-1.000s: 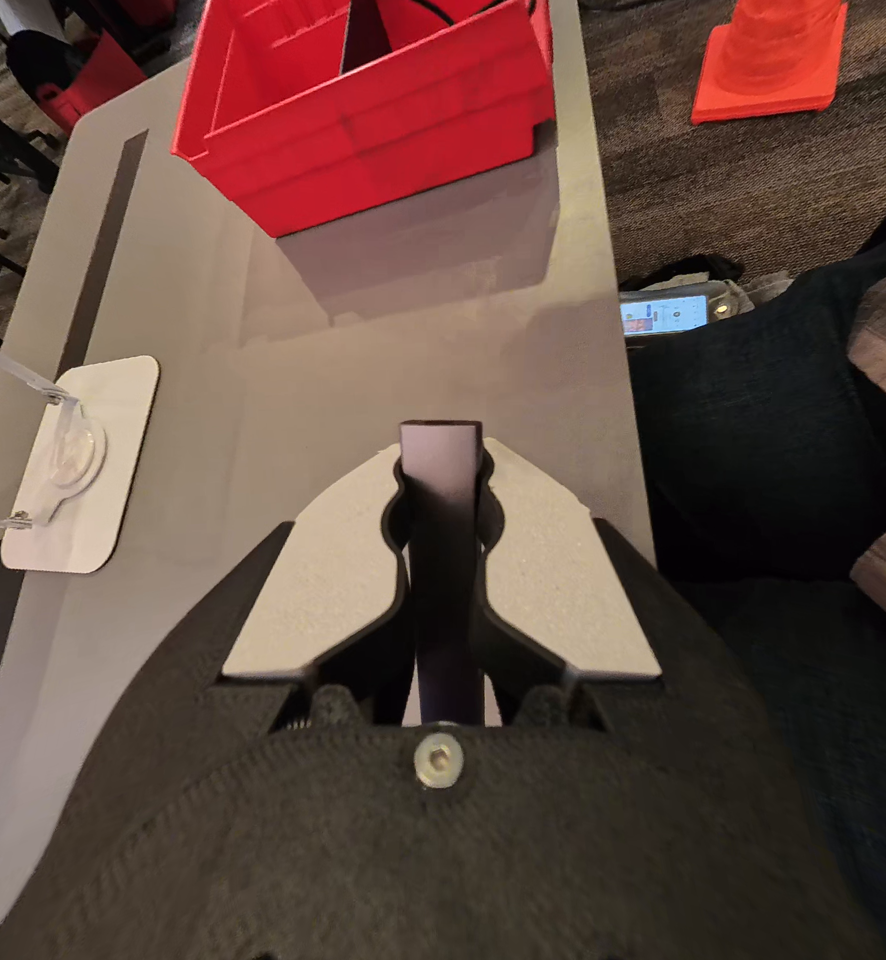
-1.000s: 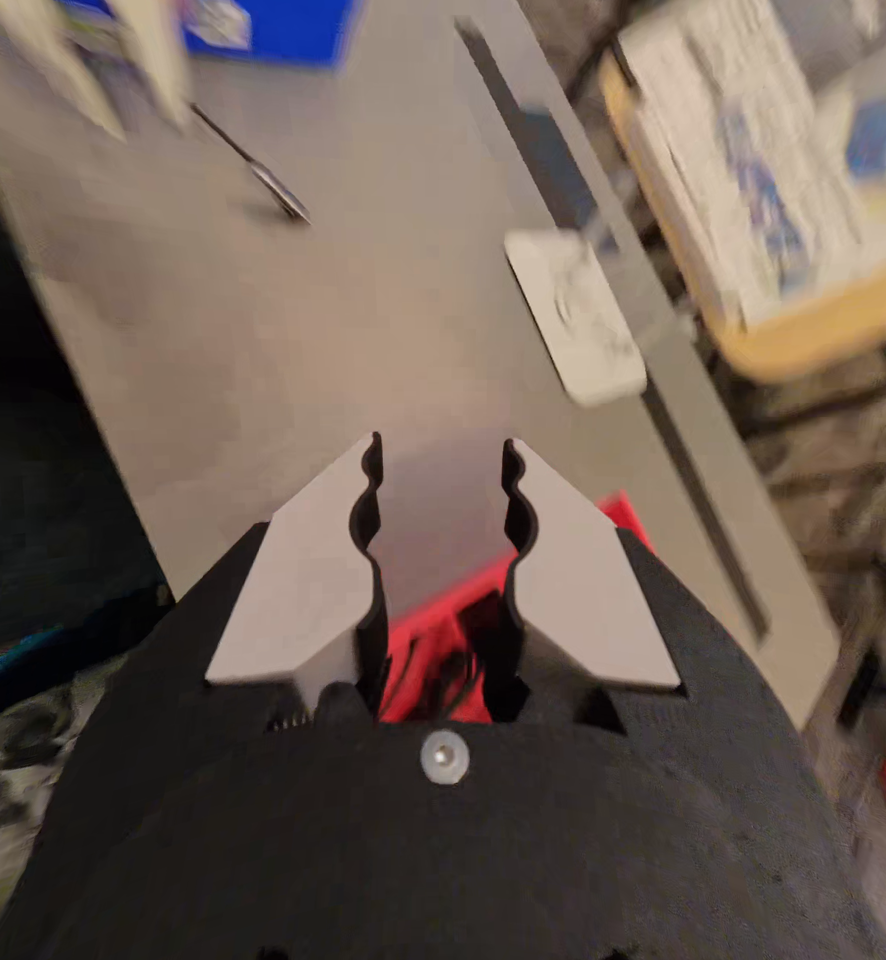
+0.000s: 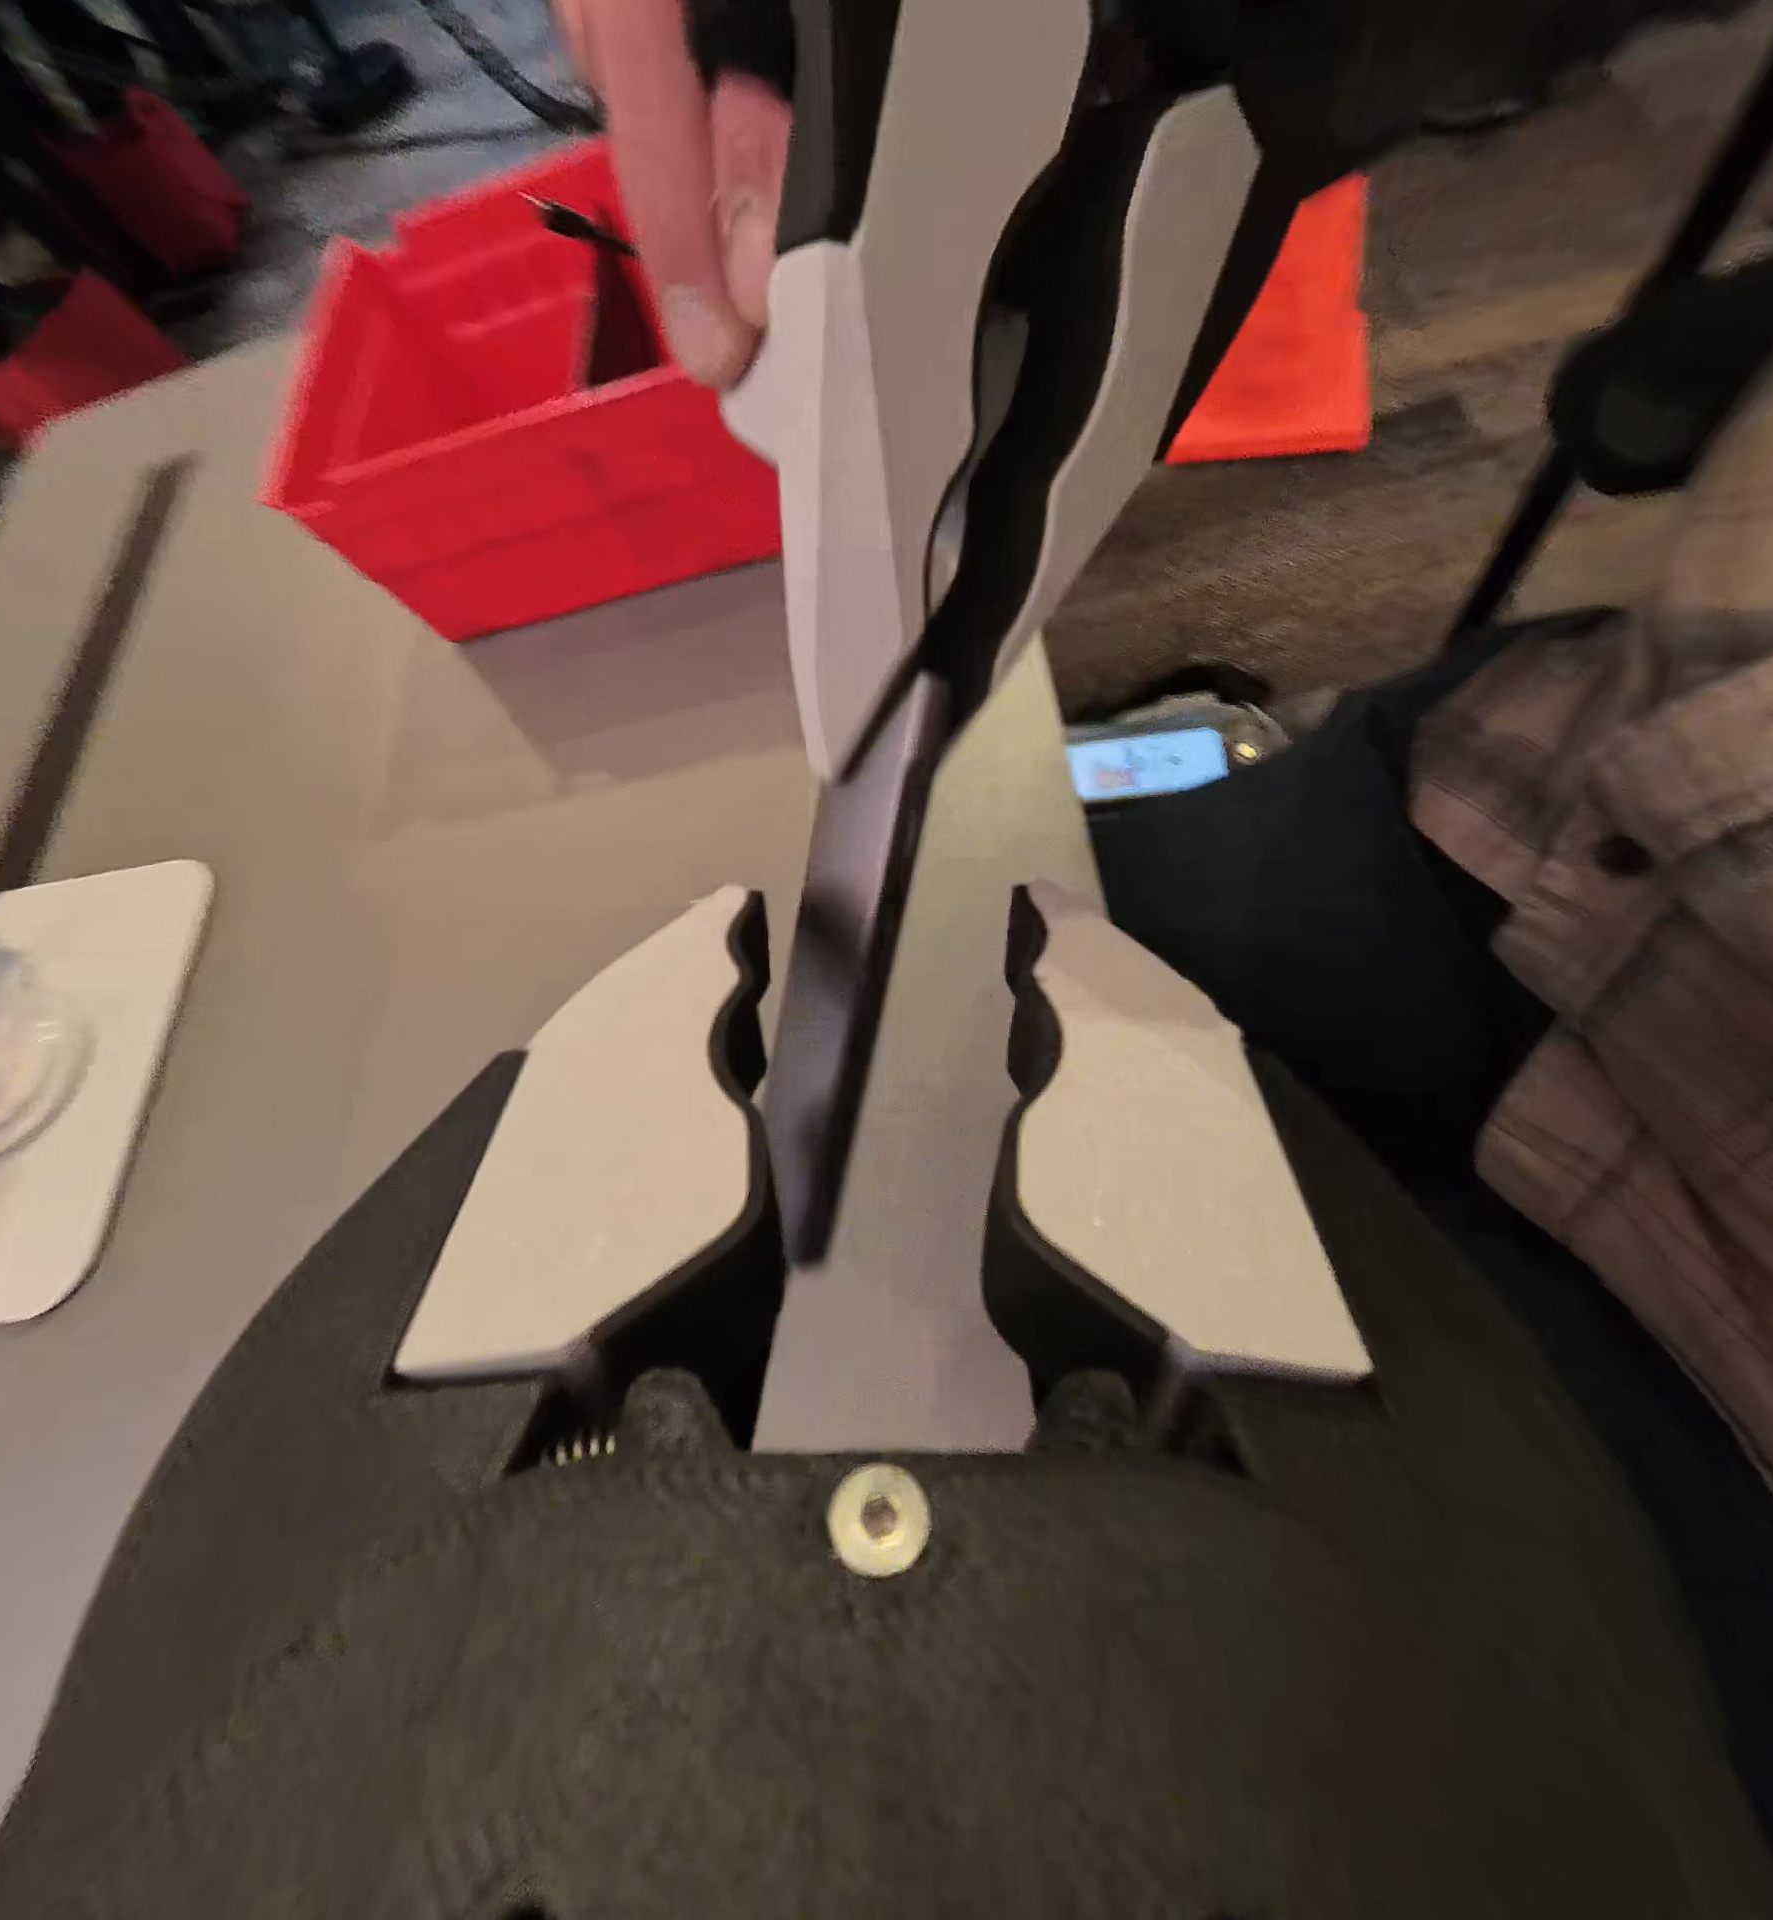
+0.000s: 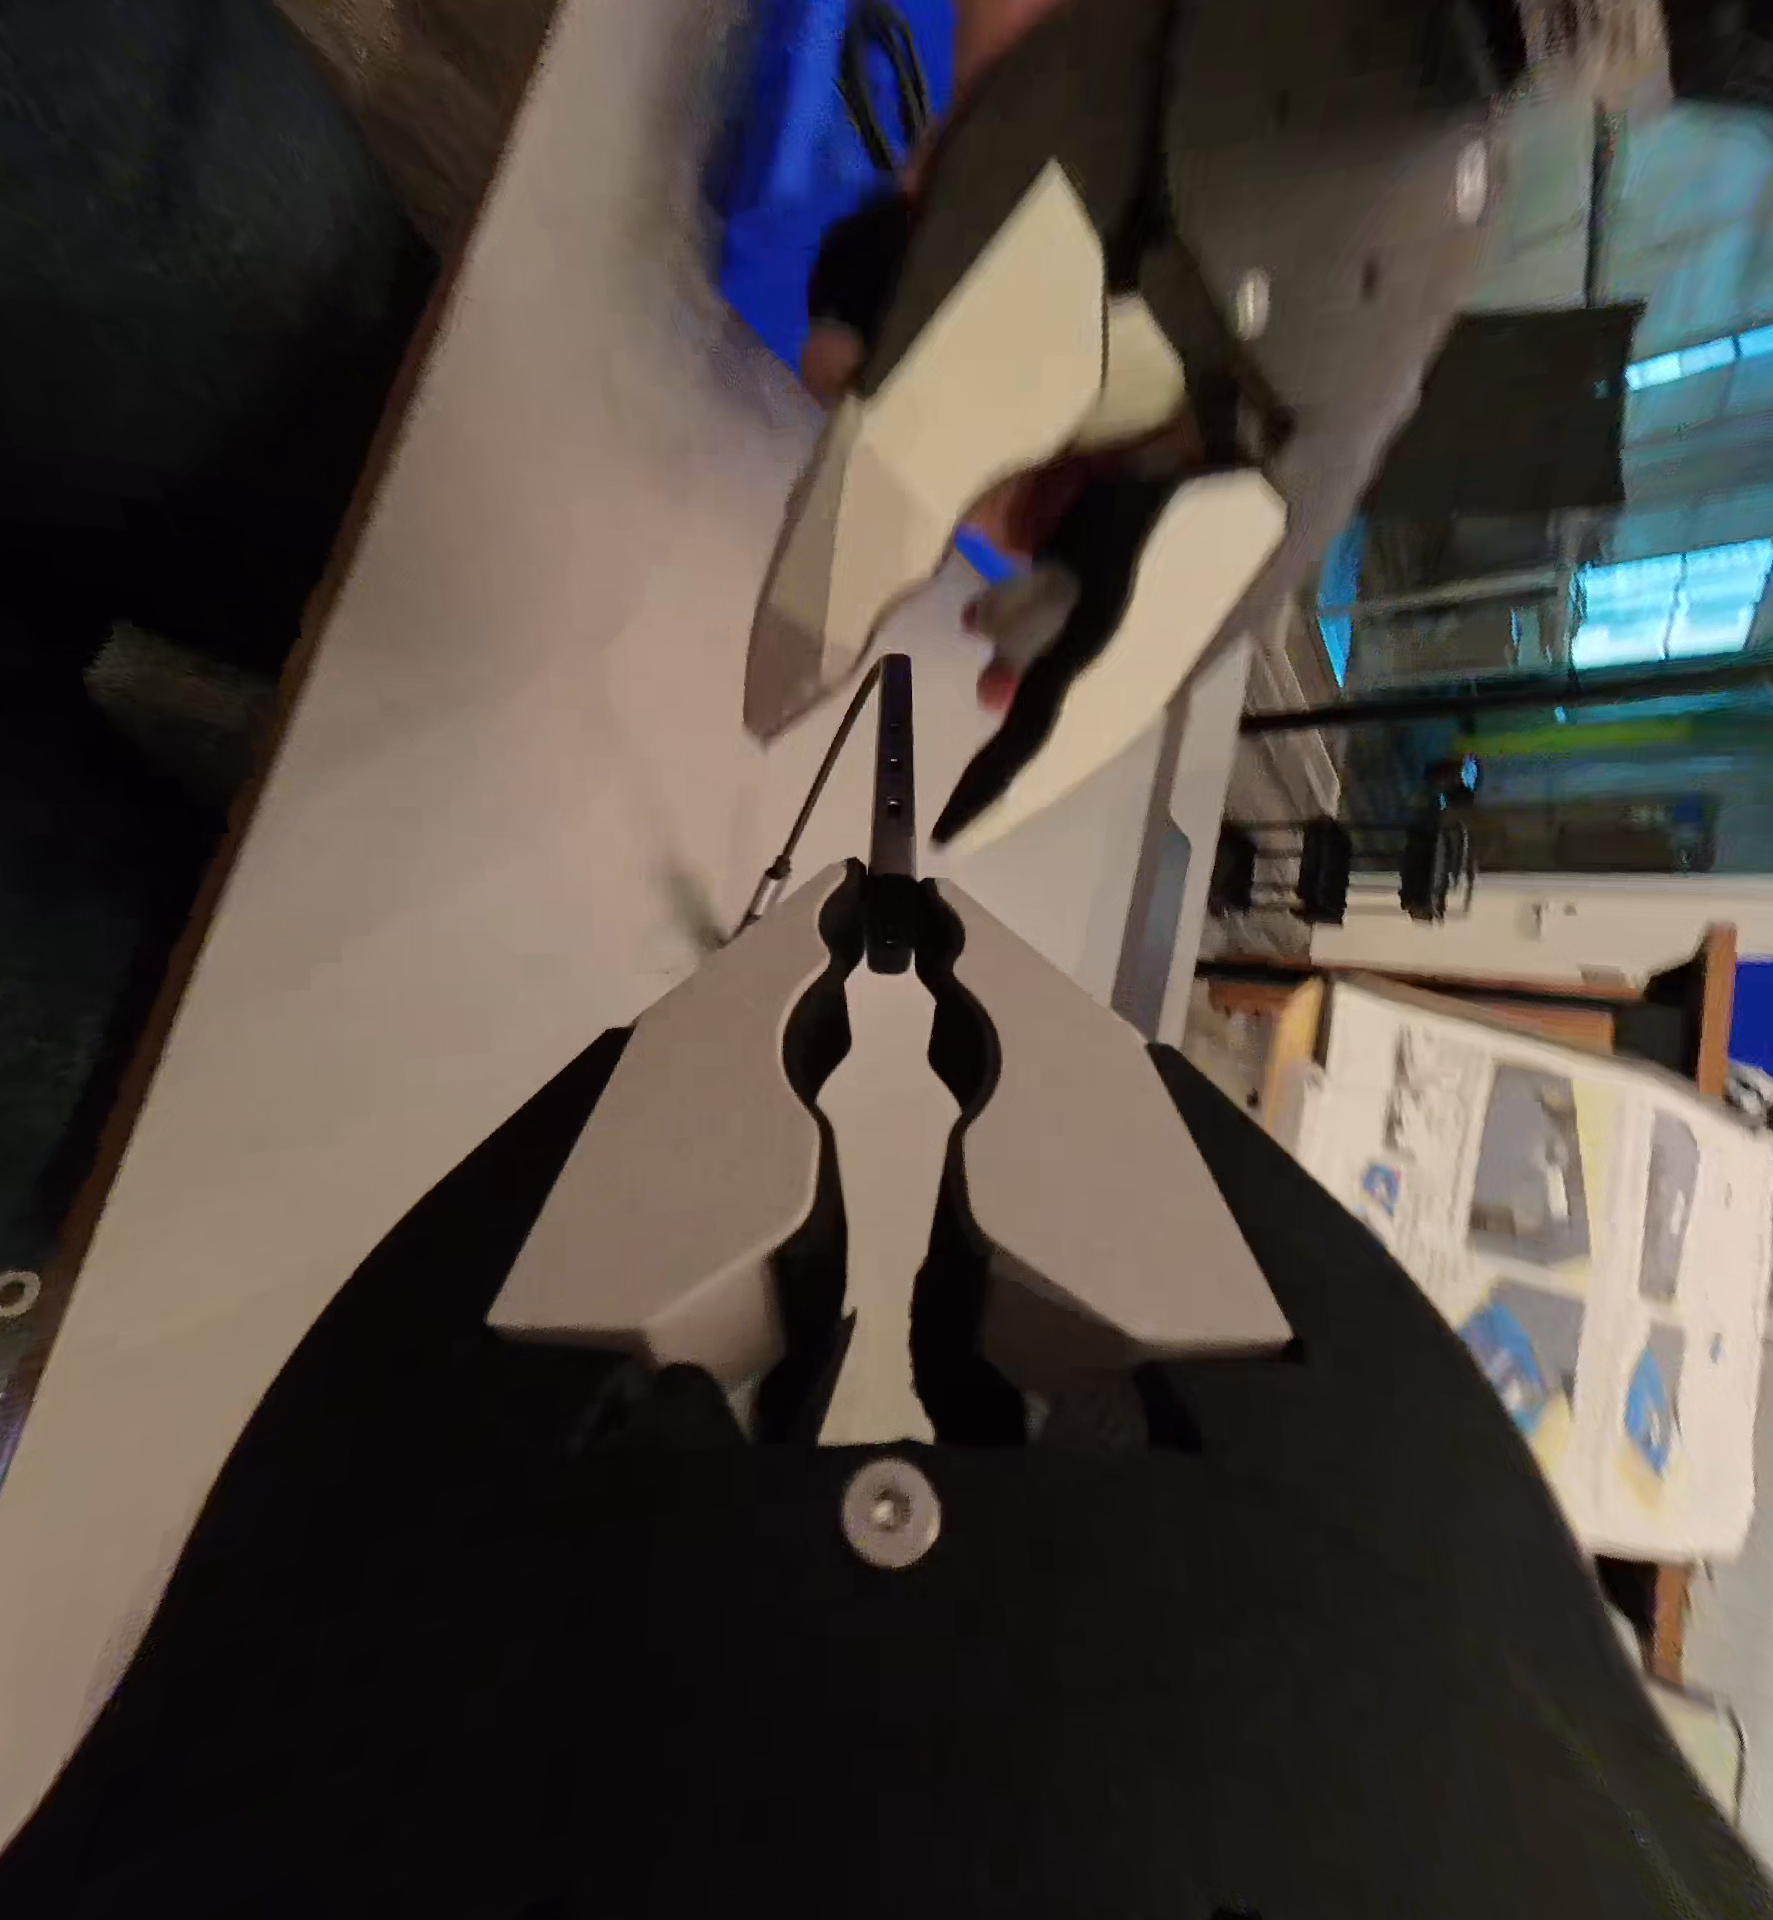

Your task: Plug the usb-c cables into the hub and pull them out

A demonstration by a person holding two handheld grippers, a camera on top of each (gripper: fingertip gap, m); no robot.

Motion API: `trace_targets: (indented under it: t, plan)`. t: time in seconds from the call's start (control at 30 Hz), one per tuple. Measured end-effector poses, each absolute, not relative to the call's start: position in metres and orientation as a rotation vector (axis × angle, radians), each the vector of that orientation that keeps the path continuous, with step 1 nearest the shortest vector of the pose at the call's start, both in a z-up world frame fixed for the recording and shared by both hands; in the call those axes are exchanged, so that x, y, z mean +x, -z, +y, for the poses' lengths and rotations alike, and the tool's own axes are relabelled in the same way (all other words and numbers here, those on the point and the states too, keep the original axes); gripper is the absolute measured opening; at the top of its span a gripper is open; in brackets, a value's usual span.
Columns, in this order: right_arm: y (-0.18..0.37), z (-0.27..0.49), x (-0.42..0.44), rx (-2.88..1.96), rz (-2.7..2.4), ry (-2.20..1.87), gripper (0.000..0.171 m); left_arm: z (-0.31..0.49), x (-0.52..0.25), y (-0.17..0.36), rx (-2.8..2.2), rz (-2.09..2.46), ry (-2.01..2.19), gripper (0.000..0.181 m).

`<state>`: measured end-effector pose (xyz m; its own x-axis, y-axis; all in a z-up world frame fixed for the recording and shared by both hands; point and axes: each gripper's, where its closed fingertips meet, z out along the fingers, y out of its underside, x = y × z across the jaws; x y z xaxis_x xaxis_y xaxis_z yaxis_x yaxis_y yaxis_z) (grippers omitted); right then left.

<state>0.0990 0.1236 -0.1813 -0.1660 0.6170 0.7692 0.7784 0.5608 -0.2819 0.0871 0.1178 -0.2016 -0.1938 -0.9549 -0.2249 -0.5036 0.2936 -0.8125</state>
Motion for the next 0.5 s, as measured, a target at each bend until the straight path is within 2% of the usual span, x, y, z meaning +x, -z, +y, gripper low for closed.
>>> trace_targets:
  t: [0.2, 0.37, 0.5]
  plan:
    - [0.111, 0.163, 0.197, -1.358, -1.546, 0.278, 0.006, 0.162, 0.073, 0.150, -1.306, 1.513, 0.686, 0.046]
    - [0.047, 0.182, 0.292, -1.518, -1.271, 0.302, 0.006, 0.174, 0.065, 0.146, -1.318, 1.477, 0.642, 0.039]
    - [0.032, 0.191, 0.360, -1.691, -1.168, 0.361, 0.007, 0.172, 0.068, 0.153, -1.321, 1.508, 0.627, 0.037]
